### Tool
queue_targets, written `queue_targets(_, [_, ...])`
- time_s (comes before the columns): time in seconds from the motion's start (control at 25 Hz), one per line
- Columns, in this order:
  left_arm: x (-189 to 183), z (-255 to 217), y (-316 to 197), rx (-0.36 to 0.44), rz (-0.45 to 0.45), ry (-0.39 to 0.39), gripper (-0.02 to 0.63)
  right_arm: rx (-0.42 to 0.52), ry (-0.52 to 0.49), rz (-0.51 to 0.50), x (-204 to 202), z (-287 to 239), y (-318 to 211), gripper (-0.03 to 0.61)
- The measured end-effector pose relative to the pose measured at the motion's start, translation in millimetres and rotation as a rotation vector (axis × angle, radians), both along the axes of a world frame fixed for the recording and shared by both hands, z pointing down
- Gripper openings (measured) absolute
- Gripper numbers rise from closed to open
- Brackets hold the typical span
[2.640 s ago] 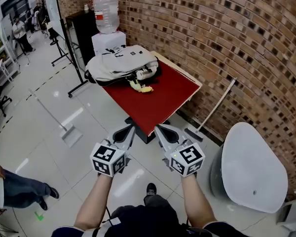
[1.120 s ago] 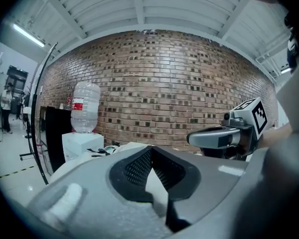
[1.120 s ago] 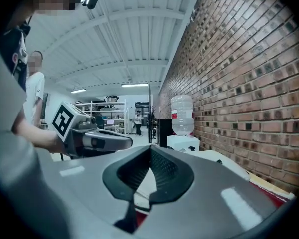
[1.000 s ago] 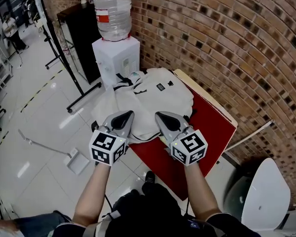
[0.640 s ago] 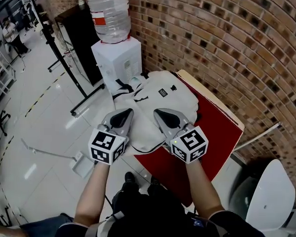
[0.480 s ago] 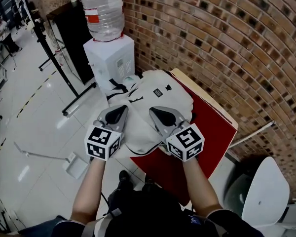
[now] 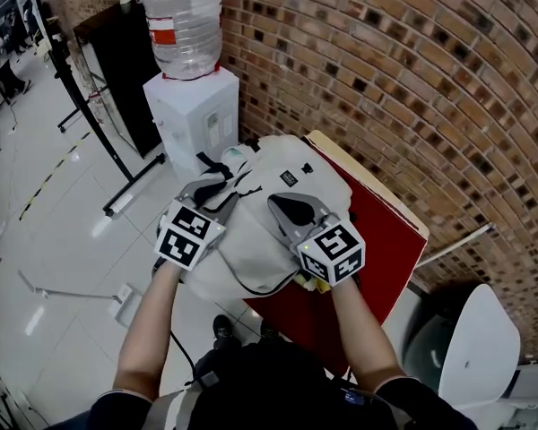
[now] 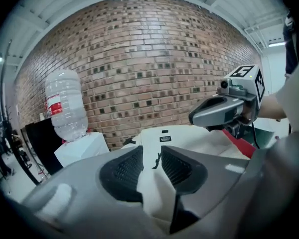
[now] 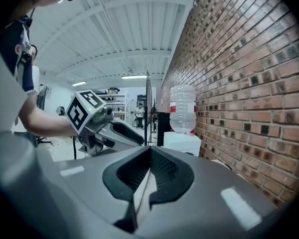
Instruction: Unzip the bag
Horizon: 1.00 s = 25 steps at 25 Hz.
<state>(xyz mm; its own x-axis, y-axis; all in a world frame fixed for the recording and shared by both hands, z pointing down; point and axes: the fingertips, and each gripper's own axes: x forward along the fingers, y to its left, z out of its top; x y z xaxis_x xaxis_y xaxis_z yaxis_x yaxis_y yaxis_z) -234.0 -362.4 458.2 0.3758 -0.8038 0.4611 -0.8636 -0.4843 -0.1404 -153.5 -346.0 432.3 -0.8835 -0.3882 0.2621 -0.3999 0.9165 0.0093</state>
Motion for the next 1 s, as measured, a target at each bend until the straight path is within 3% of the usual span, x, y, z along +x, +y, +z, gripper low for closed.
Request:
queue_targets(0.16, [-5.1,22.3,-9.9,-0.076,0.051,-0.125,0.172,0.007,0.041,-0.037,-13.1,6.1,-9.6,0.005])
queue_targets(0.4, [-3.2,68.4,-9.9,-0.261,0.163,-0.198,0.180,0.004,0.099,-0.068,-23.0,21.8,-28.9,0.005])
queue_targets(0.6, [-6.3,99.8,-4.1,-0.378,0.189,-0.233,0.181,0.006,0.147,-0.107,-32.1,34.7,-32.1,0.006])
queue_targets(0.76, [-8.3,115.4,0.0,-0.408,0.193,-0.234,0.171,0.004,0.182,-0.129,-36.6,46.1,-33.3,0.006])
queue_targets(0.88, [-14.1,122.0,-0.5,-0.407,0.173,-0.242,0.096,0.009,0.217,-0.167,-42.3,55.4,-32.7,0.010])
queue_targets(1.0, [-13.9,122.5,0.5,-0.406,0.181,-0.248,0.078,0.019,0.286,-0.244,-51.4,68.8,-27.2,0.061])
